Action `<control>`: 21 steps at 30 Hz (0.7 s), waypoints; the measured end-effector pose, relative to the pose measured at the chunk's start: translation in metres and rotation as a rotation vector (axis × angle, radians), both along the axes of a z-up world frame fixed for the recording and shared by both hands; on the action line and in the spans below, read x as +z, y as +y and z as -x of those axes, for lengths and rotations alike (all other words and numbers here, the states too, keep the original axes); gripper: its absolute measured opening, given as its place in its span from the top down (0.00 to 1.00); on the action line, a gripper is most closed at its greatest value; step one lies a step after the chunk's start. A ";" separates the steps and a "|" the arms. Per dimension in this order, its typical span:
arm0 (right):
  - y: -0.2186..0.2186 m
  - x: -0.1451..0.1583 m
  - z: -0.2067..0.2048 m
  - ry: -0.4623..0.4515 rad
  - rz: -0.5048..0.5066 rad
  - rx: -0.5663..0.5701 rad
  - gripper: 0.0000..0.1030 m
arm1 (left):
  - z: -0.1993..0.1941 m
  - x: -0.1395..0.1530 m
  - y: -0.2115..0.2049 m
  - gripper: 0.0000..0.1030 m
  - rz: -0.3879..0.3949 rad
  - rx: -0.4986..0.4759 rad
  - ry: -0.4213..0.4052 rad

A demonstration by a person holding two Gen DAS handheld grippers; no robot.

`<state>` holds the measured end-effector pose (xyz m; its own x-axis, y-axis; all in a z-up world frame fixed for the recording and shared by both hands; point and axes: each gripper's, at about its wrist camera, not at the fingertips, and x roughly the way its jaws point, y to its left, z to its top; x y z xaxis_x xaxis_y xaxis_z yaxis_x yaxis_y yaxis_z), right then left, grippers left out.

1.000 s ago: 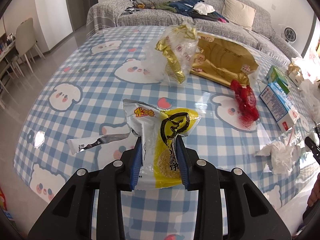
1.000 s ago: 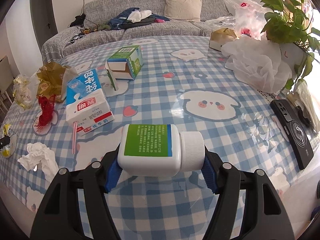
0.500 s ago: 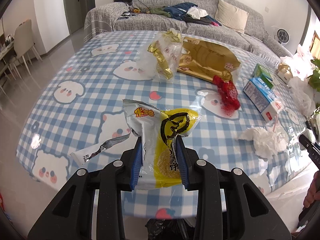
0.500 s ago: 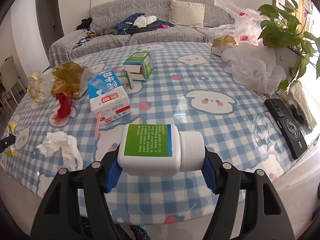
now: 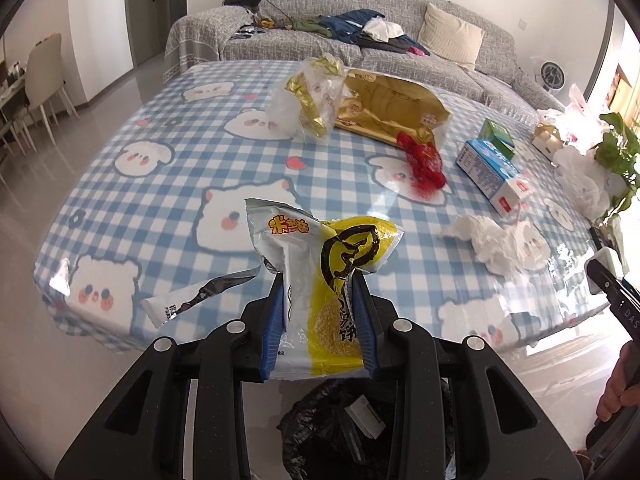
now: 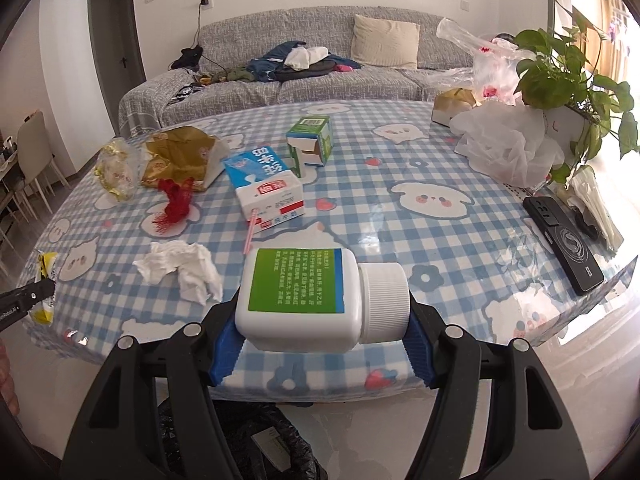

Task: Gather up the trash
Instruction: 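Carry the wrapper and pill bottle with both tools over the black trash bin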

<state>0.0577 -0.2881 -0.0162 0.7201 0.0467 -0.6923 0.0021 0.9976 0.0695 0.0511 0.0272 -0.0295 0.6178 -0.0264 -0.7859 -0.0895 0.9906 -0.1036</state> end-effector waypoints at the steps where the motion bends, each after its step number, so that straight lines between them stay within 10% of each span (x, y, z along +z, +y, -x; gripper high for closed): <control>1: 0.002 0.001 0.002 -0.003 -0.001 0.004 0.37 | 0.004 0.000 -0.001 0.70 0.003 -0.003 -0.001; 21: 0.027 -0.004 0.063 -0.015 -0.012 0.054 0.37 | 0.067 -0.014 -0.017 0.70 0.015 -0.025 0.000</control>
<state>-0.0056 -0.2607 -0.0205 0.7266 0.0941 -0.6806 -0.0525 0.9953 0.0815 -0.0159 0.0104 -0.0432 0.6168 -0.0532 -0.7853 -0.0651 0.9909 -0.1182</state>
